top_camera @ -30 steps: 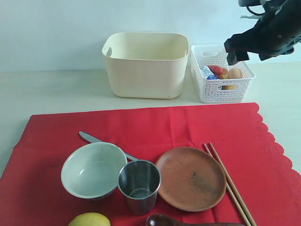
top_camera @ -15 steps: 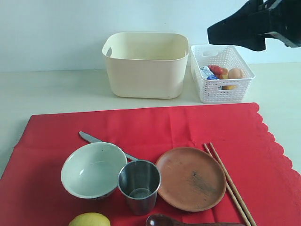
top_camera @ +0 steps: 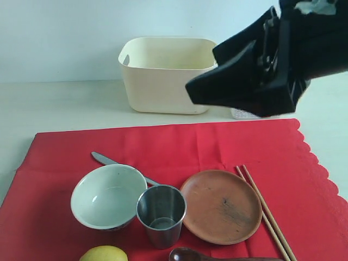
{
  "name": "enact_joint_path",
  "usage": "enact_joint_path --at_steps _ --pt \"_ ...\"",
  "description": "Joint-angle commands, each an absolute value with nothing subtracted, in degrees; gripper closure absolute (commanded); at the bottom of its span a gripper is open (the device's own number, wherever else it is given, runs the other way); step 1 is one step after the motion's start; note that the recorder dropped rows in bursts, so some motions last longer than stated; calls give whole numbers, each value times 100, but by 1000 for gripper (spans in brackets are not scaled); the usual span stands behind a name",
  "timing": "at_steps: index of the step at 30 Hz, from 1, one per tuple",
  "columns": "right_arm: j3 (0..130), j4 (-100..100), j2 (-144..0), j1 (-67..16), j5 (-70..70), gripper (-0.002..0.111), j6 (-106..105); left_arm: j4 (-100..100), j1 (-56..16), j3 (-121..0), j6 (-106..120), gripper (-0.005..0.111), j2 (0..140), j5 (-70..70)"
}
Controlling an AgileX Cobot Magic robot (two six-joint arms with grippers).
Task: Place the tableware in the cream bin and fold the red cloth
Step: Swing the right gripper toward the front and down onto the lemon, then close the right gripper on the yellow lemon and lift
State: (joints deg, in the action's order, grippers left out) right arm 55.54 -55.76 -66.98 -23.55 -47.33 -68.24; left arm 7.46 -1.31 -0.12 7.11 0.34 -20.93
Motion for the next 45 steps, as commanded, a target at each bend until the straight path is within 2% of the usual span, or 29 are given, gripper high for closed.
enact_joint_path --at_steps 1,13,22,28,40,45 --pt "5515 -4958 -6674 -2973 -4630 34 -6477 770 -173 0 697 107 0 -2038" --pt "5515 -3139 -7423 -4733 -4054 34 -5061 770 -173 0 697 107 0 -2038" --pt "5515 -696 -8476 -6078 -3187 34 -3242 770 -173 0 697 107 0 -2038" --pt "5531 -554 -9197 -6889 -2716 34 -2899 770 -173 0 697 107 0 -2038" --pt "6279 -458 -10651 -6995 -2764 34 -993 770 -173 0 697 107 0 -2038" --pt "6390 799 -10676 -6995 -2820 37 355 770 -173 0 697 107 0 -2038"
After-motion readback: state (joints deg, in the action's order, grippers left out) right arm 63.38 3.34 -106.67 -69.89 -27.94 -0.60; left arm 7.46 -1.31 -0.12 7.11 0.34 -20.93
